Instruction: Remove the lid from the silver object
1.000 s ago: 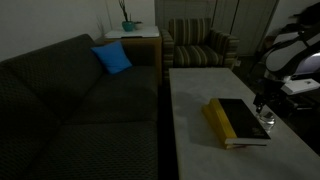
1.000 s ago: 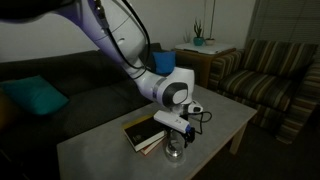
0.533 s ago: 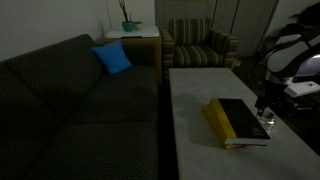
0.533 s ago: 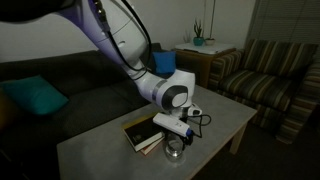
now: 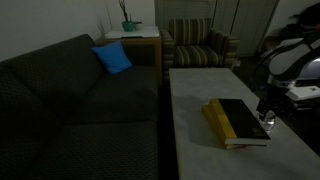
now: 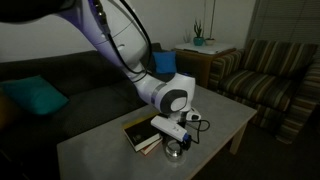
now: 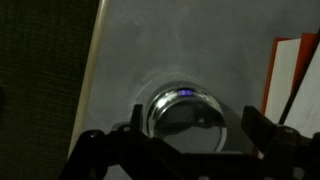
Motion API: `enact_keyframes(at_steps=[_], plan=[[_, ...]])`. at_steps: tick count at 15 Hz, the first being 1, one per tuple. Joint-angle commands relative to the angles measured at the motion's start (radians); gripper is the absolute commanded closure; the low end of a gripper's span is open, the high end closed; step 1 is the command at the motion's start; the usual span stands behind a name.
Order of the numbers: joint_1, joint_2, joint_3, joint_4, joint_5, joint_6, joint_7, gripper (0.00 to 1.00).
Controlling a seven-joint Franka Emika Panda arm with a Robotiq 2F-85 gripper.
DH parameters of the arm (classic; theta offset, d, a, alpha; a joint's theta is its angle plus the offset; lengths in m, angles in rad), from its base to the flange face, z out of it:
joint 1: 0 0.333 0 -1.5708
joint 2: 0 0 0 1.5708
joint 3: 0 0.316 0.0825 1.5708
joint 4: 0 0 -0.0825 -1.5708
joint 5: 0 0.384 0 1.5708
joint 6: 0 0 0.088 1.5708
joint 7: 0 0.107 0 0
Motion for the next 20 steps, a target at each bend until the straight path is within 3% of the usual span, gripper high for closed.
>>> enact_keyframes(at_steps=[1, 6, 20], plan=[[-0.004, 0.0, 0.004, 0.004, 0.002, -0.003, 0.012, 0.0], [0.003, -0.014, 0.0, -0.023, 0.009, 0.046, 0.032, 0.0], [-0.016, -0.008, 0.007, -0.002, 0.041, 0.026, 0.139, 0.0]])
